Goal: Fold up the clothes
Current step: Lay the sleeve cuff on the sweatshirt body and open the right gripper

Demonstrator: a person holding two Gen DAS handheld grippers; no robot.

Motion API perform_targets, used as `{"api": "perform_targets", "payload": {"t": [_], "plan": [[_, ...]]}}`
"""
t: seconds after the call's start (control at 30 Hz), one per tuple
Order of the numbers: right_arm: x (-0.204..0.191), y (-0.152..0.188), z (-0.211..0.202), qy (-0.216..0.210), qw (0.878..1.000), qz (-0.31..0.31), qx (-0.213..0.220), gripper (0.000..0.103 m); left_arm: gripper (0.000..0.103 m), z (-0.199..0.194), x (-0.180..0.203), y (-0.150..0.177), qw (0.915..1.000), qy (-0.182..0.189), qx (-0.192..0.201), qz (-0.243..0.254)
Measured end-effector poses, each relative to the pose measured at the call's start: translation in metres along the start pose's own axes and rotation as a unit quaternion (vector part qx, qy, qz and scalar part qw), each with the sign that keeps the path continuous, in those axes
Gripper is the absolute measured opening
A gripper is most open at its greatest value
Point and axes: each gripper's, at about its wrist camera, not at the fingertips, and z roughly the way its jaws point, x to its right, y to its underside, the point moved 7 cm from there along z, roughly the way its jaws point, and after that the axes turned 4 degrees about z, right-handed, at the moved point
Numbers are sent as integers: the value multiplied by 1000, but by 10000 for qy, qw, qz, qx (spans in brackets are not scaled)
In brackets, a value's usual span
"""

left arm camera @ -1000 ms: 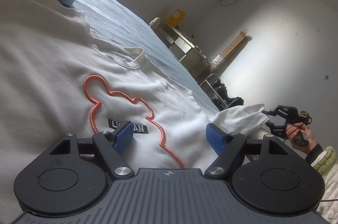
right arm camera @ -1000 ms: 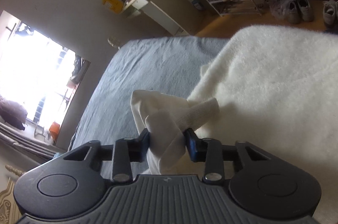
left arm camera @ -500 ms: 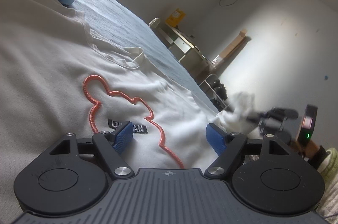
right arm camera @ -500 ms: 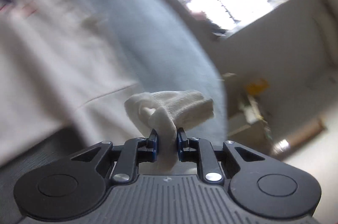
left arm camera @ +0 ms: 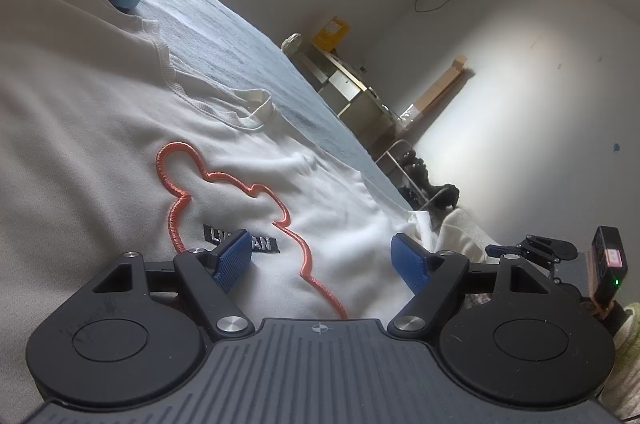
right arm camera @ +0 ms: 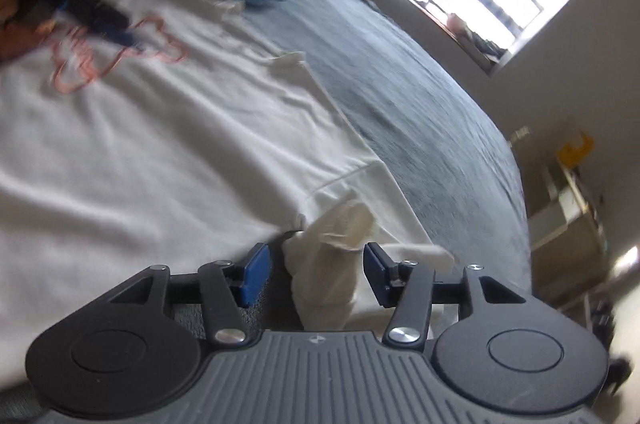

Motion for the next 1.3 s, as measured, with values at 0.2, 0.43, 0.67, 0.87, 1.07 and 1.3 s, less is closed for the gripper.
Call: {"api": "perform_targets", "payload": {"t": [0.2,0.43,0.67,0.87,1.07,1.3], "plan": [[20,7,17,43,9957,908,-176,55,78,0,0,0,10000,7,2,-4],[-9,5,35,-19,9986,473,-238,36,78,0,-1,0,10000,23,9,-7],[90,-34,-20,1104,9755,1711,837,8,78,0,-1,0,10000,28,9,-8],[258,10,-76,2077,8596,4394,1578,9,78,0,-1,0,10000,26,7,-5],[324,118,-80,2244,7374,6221,1375,9,79,1,-1,0,10000,25,3,1],[326,206,-51,1936,6331,7427,1006,9,79,1,-1,-1,10000,30,3,0]]}}
